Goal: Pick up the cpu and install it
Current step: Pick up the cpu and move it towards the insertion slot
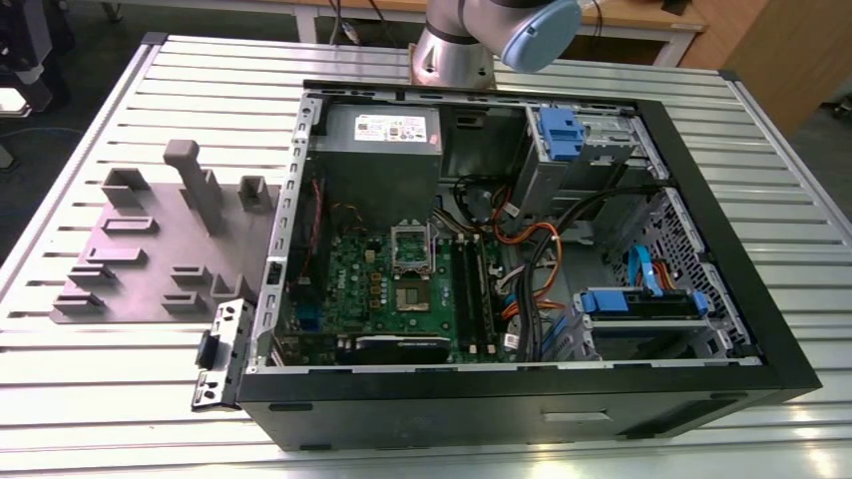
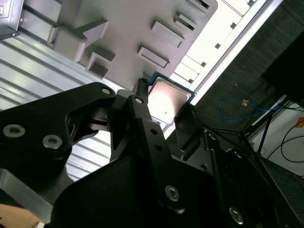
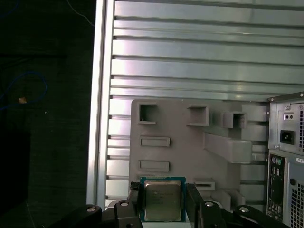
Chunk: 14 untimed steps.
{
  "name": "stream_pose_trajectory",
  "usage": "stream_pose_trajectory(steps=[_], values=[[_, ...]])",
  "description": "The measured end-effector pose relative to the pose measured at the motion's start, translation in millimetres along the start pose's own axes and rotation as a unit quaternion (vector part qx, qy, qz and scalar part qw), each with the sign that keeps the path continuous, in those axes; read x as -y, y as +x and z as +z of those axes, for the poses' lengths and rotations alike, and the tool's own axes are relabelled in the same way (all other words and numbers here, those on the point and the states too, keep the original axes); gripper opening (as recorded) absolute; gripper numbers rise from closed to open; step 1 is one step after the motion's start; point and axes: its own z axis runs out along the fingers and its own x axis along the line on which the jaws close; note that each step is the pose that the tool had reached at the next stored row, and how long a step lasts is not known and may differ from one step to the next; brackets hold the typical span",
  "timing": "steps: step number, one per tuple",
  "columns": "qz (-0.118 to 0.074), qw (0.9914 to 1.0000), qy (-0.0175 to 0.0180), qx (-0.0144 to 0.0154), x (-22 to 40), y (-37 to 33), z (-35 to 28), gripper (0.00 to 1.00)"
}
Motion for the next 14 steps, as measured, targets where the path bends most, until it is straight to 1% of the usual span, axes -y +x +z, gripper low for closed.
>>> stream_pose_trajectory(steps=[10, 13, 14], values=[[0.0, 1.0, 0.0, -0.0001, 0.0, -0.6, 0.0, 0.47], [0.0, 1.0, 0.0, -0.003, 0.1, -1.9, -0.1, 0.47], [0.0, 1.0, 0.0, -0.0031, 0.0, -1.8, 0.0, 0.47]])
